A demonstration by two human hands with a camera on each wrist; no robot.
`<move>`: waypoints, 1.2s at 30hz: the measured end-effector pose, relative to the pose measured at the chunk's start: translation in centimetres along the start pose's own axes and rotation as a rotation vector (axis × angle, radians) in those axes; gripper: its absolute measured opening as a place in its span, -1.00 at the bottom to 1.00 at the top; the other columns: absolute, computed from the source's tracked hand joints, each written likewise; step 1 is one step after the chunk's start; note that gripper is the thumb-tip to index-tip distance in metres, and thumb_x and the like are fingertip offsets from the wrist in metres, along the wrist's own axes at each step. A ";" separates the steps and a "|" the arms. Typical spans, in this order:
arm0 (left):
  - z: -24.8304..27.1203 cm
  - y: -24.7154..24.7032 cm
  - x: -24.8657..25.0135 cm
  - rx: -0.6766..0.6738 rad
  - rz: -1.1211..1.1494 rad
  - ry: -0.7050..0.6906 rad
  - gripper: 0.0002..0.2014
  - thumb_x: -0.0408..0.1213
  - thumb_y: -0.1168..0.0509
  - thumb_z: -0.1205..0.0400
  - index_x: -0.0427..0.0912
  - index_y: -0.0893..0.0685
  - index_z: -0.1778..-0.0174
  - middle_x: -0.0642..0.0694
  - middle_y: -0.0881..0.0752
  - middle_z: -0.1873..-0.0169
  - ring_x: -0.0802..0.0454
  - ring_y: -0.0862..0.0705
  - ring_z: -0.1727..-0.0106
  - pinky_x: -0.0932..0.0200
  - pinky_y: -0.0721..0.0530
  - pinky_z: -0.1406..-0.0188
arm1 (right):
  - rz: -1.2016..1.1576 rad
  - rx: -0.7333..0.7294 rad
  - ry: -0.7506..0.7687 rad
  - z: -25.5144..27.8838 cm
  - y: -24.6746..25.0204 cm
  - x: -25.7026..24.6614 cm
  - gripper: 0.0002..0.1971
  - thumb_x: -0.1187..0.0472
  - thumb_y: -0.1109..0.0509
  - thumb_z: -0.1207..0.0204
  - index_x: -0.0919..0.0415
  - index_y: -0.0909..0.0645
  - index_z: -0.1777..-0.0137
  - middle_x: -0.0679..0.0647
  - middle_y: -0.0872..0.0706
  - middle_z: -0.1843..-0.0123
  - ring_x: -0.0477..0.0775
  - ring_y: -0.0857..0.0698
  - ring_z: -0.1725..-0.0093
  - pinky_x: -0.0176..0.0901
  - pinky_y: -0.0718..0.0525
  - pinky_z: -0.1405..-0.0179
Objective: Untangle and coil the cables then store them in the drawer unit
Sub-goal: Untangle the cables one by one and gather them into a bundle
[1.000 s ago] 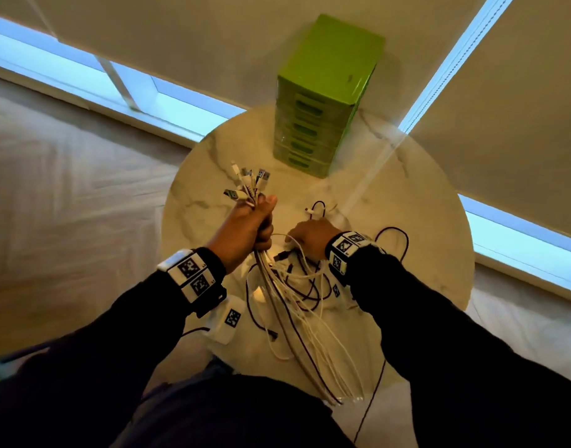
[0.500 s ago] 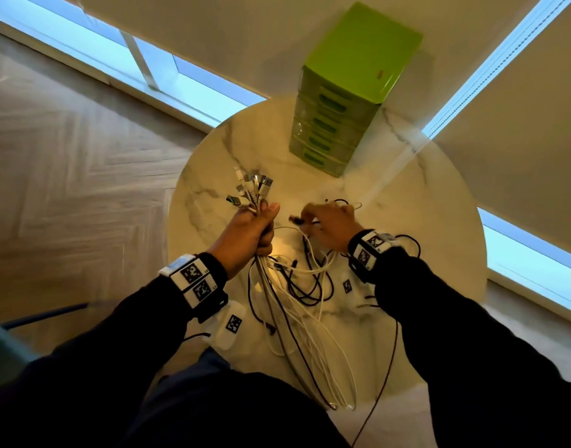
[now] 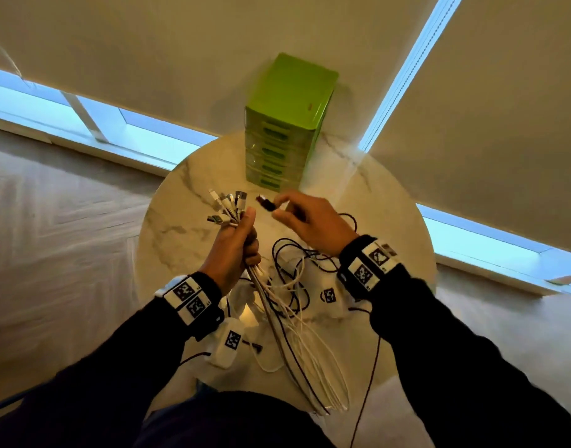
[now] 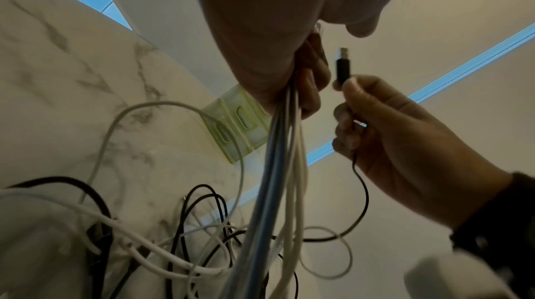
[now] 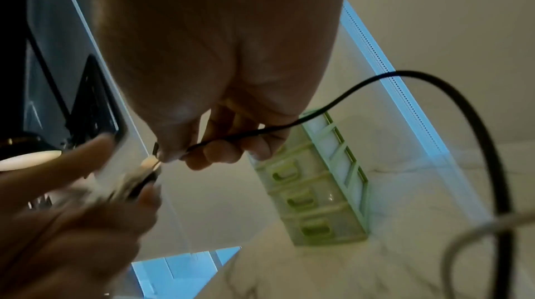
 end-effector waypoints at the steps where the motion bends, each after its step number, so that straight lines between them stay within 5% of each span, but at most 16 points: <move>1: 0.0 -0.2 0.2 -0.015 -0.015 -0.005 -0.69 0.03 -0.21 -0.74 0.02 -0.35 0.25 -0.01 -0.09 0.42 0.02 -0.02 0.41 0.06 -0.04 0.43 | 0.001 -0.013 0.002 1.1 -1.4 0.0 -0.83 0.08 -0.35 -0.71 0.06 -0.63 -0.23 0.04 -0.69 0.27 -0.05 -0.61 0.30 -0.18 -0.56 0.24; 6: -0.3 -0.5 -0.3 -0.114 -0.154 0.007 -0.68 -0.15 -0.21 -0.80 0.01 -0.37 0.29 -0.03 -0.06 0.42 0.02 -0.02 0.43 0.07 -0.06 0.46 | -0.151 0.083 -0.123 5.8 -4.2 1.1 -0.83 0.23 -0.33 -0.70 0.13 -0.63 -0.24 0.01 -0.71 0.19 -0.10 -0.62 0.28 -0.23 -0.60 0.20; 10: -0.3 -2.0 0.1 -0.217 -0.221 0.036 -0.67 -0.24 -0.16 -0.82 0.02 -0.31 0.28 0.02 -0.09 0.44 0.02 -0.01 0.42 0.08 -0.07 0.44 | -0.238 0.078 -0.245 8.4 -4.2 1.3 -0.87 0.14 -0.23 -0.77 0.10 -0.61 -0.12 0.05 -0.78 0.16 -0.05 -0.73 0.26 -0.05 -0.72 0.12; 16: -0.6 -5.8 2.1 -0.283 -0.239 -0.011 -0.69 -0.28 -0.15 -0.82 0.01 -0.33 0.26 0.04 -0.13 0.46 0.13 -0.13 0.49 0.20 -0.22 0.50 | -0.345 0.088 -0.371 12.0 -4.0 2.6 -0.67 0.01 -0.09 -0.82 0.20 -0.60 -0.09 0.14 -0.76 0.28 0.06 -0.71 0.36 -0.19 -0.65 0.31; 20: -1.5 -6.6 1.8 -0.241 -0.122 0.004 -0.73 -0.34 -0.18 -0.80 0.02 -0.42 0.21 0.05 -0.21 0.47 0.15 -0.20 0.53 0.24 -0.27 0.54 | -0.293 0.374 -0.390 14.3 -1.7 4.0 -0.69 0.04 -0.12 -0.82 0.17 -0.60 0.01 -0.22 -0.56 0.48 -0.22 -0.48 0.51 -0.25 -0.43 0.37; 25: -1.9 -5.6 -1.0 -0.174 -0.046 0.085 -0.72 -0.40 -0.26 -0.73 0.04 -0.39 0.18 0.08 -0.36 0.40 0.18 -0.32 0.50 0.22 -0.34 0.45 | -0.202 0.723 -0.470 17.1 3.7 4.9 -0.72 0.00 -0.11 -0.80 0.00 -0.58 0.08 -0.27 -0.53 0.43 -0.21 -0.46 0.40 -0.09 -0.45 0.25; 30: 0.1 -6.6 -2.6 -0.242 -0.126 0.110 -0.65 -0.12 -0.52 -0.47 0.08 -0.39 0.18 0.14 -0.35 0.43 0.16 -0.35 0.42 0.14 -0.35 0.31 | -0.082 0.552 -0.373 15.9 2.7 0.5 -0.73 0.03 -0.11 -0.82 0.07 -0.56 0.04 -0.11 -0.53 0.43 -0.18 -0.48 0.43 -0.17 -0.45 0.30; 36: 1.9 -8.7 -1.7 -0.352 -0.211 0.034 -0.71 0.02 -0.35 -0.70 -0.07 -0.48 0.16 0.08 -0.47 0.49 0.15 -0.53 0.41 0.07 -0.56 0.18 | -0.053 0.410 -0.290 13.6 -2.0 -1.1 -0.71 0.03 -0.06 -0.83 0.13 -0.57 -0.09 -0.17 -0.64 0.22 -0.24 -0.64 0.25 -0.26 -0.58 0.18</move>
Point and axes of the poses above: each hand's wrist, its own z-axis away from the middle knuckle, its own y-axis out of the back of the hand, x = y × z, the point moved 10 cm from there along -z, towards the middle knuckle
